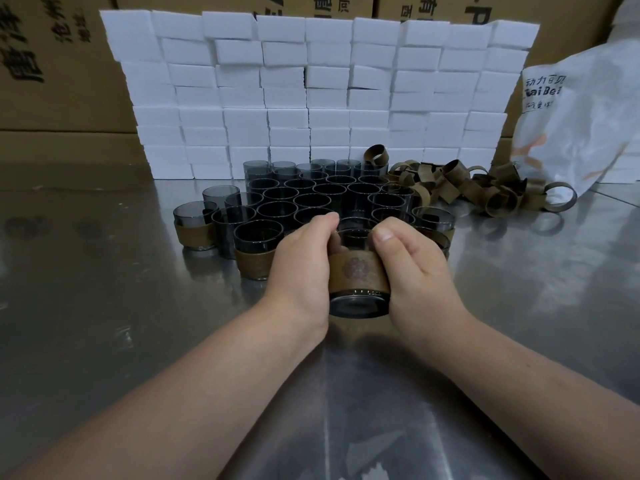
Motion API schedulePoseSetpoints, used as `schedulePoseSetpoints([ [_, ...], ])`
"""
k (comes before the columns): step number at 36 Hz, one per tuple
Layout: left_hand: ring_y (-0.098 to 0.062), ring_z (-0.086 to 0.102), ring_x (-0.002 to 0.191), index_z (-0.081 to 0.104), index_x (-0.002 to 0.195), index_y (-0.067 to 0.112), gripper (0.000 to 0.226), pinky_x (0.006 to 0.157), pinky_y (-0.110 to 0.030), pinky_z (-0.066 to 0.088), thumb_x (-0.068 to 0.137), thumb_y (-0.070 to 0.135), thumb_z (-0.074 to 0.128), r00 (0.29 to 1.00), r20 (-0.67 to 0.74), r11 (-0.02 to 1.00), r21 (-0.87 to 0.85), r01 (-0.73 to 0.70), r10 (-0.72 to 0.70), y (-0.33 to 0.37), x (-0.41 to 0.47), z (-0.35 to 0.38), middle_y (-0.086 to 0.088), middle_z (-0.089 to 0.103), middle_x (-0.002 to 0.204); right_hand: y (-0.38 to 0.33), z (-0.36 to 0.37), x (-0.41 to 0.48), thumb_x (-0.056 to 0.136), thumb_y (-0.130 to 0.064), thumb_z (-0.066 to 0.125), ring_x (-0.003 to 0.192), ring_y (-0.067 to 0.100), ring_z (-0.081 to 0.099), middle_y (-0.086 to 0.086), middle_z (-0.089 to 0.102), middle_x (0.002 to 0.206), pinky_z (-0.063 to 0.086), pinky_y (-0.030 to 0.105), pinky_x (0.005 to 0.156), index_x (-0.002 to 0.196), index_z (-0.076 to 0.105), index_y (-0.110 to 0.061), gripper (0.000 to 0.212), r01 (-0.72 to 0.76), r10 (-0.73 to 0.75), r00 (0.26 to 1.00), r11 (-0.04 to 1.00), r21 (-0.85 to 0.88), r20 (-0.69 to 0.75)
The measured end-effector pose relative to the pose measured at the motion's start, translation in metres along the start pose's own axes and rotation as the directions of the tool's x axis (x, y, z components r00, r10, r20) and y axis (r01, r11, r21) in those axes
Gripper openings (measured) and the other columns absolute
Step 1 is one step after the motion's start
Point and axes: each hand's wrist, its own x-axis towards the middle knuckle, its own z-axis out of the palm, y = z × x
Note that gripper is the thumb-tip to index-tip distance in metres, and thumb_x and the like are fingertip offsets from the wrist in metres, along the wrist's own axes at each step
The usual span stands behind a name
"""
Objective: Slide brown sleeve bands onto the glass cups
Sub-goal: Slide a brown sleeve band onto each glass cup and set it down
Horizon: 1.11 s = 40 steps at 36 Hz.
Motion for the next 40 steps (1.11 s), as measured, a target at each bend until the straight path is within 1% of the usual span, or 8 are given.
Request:
schedulePoseSetpoints([
  [3,-0.01,0.045,0.051,0.051,0.036,0.023,0.051,0.063,-0.03,0.041,0.086,0.027,0.056,1.0,0.017,1.0,0.012,-0.001,0.001,0.0011,-0.0013,0.0009,0.01,0.045,0.046,0.0001,-0.0004,-0.0003,0.087,-0.029,0.039,0.052,0.0,0.038,-0.012,0.042,0.055,0.031,0.013,0.051,0.058,0.038,-0.022,0.03,-0.006,0.005,1.0,0.999,0.032,0.016],
  [7,-0.013,0.049,0.051,0.052,0.035,0.022,0.054,0.062,-0.03,0.043,0.088,0.029,0.055,0.999,0.042,1.0,0.024,-0.005,0.004,0.0026,-0.0031,0.0011,0.006,0.048,0.047,-0.0001,-0.0015,-0.0002,0.088,-0.026,0.038,0.053,0.0,0.039,-0.012,0.043,0.057,0.031,0.013,0.051,0.058,0.038,-0.023,0.031,0.007,-0.008,0.999,0.999,0.045,0.038],
  [11,-0.01,0.046,0.045,0.049,0.035,0.022,0.057,0.056,-0.027,0.042,0.09,0.034,0.054,0.998,0.065,0.999,0.04,-0.016,0.013,0.0028,-0.004,0.0002,0.007,0.044,0.045,-0.0003,-0.0026,0.0,0.089,-0.026,0.037,0.052,0.0,0.039,-0.012,0.044,0.056,0.031,0.012,0.051,0.057,0.037,-0.023,0.032,0.016,-0.018,0.999,0.999,0.041,0.049],
  [15,-0.01,0.04,0.046,0.046,0.036,0.023,0.057,0.058,-0.029,0.037,0.09,0.039,0.053,0.998,0.065,0.998,0.05,-0.027,0.023,0.0025,-0.0045,0.0001,0.008,0.041,0.044,-0.0002,-0.0033,-0.0003,0.09,-0.026,0.036,0.052,0.001,0.039,-0.013,0.043,0.055,0.031,0.013,0.05,0.056,0.036,-0.026,0.034,0.018,-0.019,0.999,0.999,0.03,0.049],
  [24,-0.007,0.037,0.042,0.04,0.035,0.022,0.061,0.052,-0.026,0.036,0.092,0.044,0.045,0.994,0.063,0.983,0.152,-0.099,0.091,0.0048,-0.0073,-0.0009,0.009,0.038,0.041,-0.0017,-0.0042,-0.0006,0.09,-0.028,0.036,0.051,0.001,0.037,-0.013,0.042,0.054,0.03,0.016,0.05,0.056,0.035,-0.026,0.035,0.011,-0.013,0.999,1.0,0.023,0.05],
  [31,-0.01,0.036,0.045,0.039,0.035,0.021,0.064,0.058,-0.03,0.035,0.093,0.047,0.042,0.992,0.076,0.98,0.166,-0.112,0.101,0.004,-0.0058,-0.0024,0.009,0.038,0.041,-0.0014,-0.0045,-0.001,0.091,-0.024,0.035,0.051,0.0,0.037,-0.013,0.042,0.055,0.029,0.013,0.049,0.056,0.033,-0.026,0.035,0.035,-0.035,0.998,0.999,0.001,0.049],
  [37,-0.009,0.037,0.044,0.039,0.035,0.021,0.063,0.056,-0.029,0.035,0.093,0.046,0.042,0.989,0.078,0.973,0.188,-0.136,0.123,0.0022,-0.0043,-0.0033,0.009,0.038,0.041,-0.0005,-0.0036,-0.0008,0.091,-0.025,0.035,0.052,0.001,0.038,-0.013,0.043,0.055,0.03,0.013,0.05,0.056,0.034,-0.025,0.035,0.014,-0.014,0.999,1.0,0.007,0.039],
  [40,-0.01,0.038,0.047,0.041,0.035,0.02,0.064,0.061,-0.031,0.035,0.094,0.045,0.04,0.987,0.062,0.967,0.199,-0.158,0.149,0.0013,-0.0021,-0.0046,0.009,0.039,0.042,0.0019,-0.0017,-0.0003,0.091,-0.028,0.035,0.052,0.001,0.039,-0.011,0.044,0.056,0.03,0.013,0.051,0.057,0.036,-0.024,0.034,-0.004,0.004,1.0,1.0,0.01,0.017],
])
